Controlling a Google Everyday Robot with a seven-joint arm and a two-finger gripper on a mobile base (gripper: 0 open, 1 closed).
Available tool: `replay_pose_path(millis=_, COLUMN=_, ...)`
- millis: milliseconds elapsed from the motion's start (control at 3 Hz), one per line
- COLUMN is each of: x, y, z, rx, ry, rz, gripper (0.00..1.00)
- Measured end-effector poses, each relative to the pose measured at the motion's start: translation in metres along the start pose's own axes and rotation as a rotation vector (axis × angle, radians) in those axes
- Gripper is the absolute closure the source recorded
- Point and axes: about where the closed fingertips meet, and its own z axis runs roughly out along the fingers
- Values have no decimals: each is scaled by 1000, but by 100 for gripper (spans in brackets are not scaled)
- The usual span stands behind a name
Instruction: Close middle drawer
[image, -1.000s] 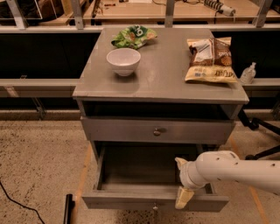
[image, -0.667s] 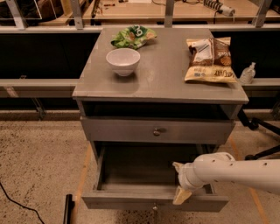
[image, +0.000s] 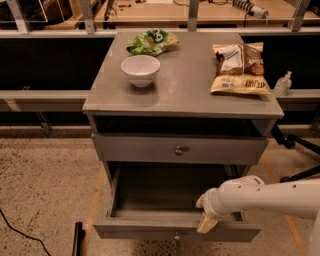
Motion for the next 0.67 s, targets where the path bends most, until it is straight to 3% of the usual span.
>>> replay_pose_path(millis=333, x=0, y=-2, z=1, rx=4, ry=2, rz=-4, gripper=88)
replay_pose_path(millis=667, x=0, y=-2, z=1, rx=4, ry=2, rz=-4, gripper=100)
